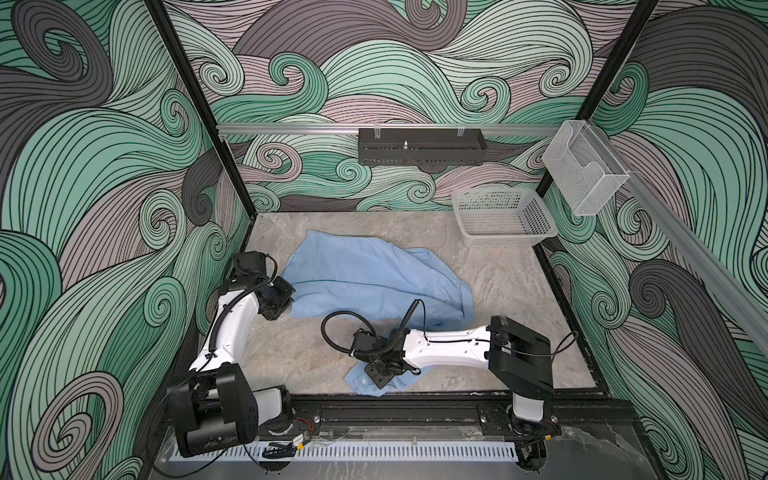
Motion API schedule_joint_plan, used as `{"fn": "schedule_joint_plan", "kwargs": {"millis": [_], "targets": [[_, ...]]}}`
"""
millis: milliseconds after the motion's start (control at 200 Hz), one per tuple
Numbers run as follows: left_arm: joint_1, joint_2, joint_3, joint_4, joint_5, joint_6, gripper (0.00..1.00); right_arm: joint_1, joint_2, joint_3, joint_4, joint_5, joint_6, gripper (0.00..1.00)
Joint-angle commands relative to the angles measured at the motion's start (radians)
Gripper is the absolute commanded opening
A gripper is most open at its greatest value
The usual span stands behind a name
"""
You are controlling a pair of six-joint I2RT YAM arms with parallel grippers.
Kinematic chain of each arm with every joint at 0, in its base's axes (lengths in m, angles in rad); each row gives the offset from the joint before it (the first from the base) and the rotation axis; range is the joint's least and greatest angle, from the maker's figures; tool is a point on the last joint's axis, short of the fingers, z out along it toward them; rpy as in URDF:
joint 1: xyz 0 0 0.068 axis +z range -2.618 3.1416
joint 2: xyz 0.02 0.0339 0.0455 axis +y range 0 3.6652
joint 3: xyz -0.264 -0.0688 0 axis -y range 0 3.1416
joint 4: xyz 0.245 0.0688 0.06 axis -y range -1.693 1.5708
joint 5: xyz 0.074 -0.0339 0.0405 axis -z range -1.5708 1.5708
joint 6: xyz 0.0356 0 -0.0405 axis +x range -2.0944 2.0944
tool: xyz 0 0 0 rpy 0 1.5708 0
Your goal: Fold and stack the long sleeve shirts
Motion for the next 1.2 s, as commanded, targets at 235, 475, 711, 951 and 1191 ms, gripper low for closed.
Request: {"fn": "schedule_joint_plan", "kwargs": {"millis": [235,475,711,951,1191], "targets": [[0.041,-0.061,-0.009,-0.08,-0.027,0.059,0.0,-0.03,-0.536,0.071,-0.313,0.003,-0.127,0.0],[0.052,-0.126,-0.028,-0.126,-0.087,0.077,0.0,-0.096,-0.711,0.434,-0.667,-0.157,-0.083,0.0],[0.055,-0.249,-0.006,-0.236,-0.177,0.103,0.0,0.012,-0.791,0.482,-0.625,-0.208,-0.005,0.0],[0.054,-0.334,-0.046,-0.281,-0.242,0.11,0.0,0.065,-0.796,0.324,-0.526,-0.3,0.02,0.0],[0.055,-0.334,-0.014,-0.356,-0.232,0.084,0.38,0.087,-0.766,0.138,-0.487,-0.382,0.025,0.05]]}}
